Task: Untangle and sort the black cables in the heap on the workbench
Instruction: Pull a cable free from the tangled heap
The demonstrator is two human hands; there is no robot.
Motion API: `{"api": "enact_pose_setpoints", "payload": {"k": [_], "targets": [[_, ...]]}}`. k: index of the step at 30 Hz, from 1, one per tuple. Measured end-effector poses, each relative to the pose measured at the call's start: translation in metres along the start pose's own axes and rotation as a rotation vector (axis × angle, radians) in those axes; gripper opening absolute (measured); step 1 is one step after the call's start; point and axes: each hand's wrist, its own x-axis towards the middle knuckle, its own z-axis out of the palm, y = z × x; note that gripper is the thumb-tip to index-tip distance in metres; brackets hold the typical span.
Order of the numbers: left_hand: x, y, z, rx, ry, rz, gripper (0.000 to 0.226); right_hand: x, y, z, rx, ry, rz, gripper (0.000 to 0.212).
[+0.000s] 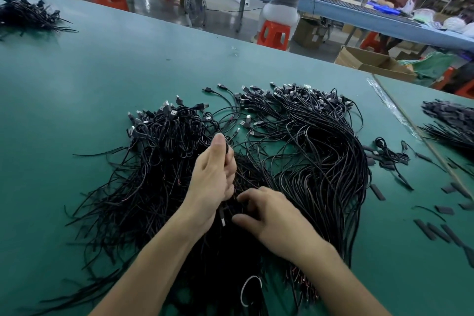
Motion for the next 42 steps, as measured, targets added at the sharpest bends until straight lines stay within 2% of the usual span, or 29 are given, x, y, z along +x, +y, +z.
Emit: {"api": "enact_pose_setpoints", "payload": {"k": [5, 9, 13, 21, 25, 28, 30, 33, 35, 37, 39, 42], "targets": [[0.003, -0.001, -0.004, -0.077, -0.006, 0.047, 0.044, 0.001, -0.010, 0.011, 0.030, 0.110, -0.002, 0.031], [0.002, 0.000, -0.004, -0.092, -0.050, 0.087, 0.044, 0.009, -0.010, 0.013, 0.164, 0.086, 0.126, 0.026], [0.000, 0.002, -0.004, -0.052, -0.037, 0.128, 0.043, 0.017, -0.011, 0.015, 0.250, 0.048, 0.215, 0.032], [-0.001, 0.006, -0.001, -0.041, 0.011, 0.062, 0.057, 0.014, -0.012, 0.008, 0.216, 0.113, 0.207, 0.006], [0.000, 0.006, -0.005, -0.027, 0.005, 0.041, 0.066, 0.012, -0.006, -0.007, 0.237, 0.075, 0.209, 0.007], [0.001, 0.008, -0.007, 0.030, 0.002, 0.053, 0.059, 0.010, -0.001, -0.027, 0.284, 0.056, 0.198, 0.007], [0.000, 0.009, -0.008, 0.061, -0.006, 0.096, 0.054, 0.009, -0.001, -0.041, 0.364, 0.154, 0.181, 0.010], [-0.004, 0.007, -0.006, 0.082, -0.076, 0.152, 0.047, 0.007, -0.007, -0.052, 0.569, 0.506, 0.118, 0.012], [-0.008, 0.007, -0.001, 0.139, -0.135, 0.157, 0.044, 0.005, -0.019, -0.052, 0.749, 0.656, 0.031, 0.013], [-0.010, 0.006, 0.005, 0.181, -0.178, 0.145, 0.042, 0.003, -0.031, -0.049, 0.924, 0.701, -0.037, 0.013], [-0.012, 0.008, 0.009, 0.176, -0.170, 0.117, 0.042, 0.000, -0.041, -0.046, 1.051, 0.674, -0.084, 0.009], [-0.013, 0.009, 0.009, 0.151, -0.183, 0.152, 0.042, -0.002, -0.049, -0.045, 1.200, 0.673, -0.084, 0.006]]}}
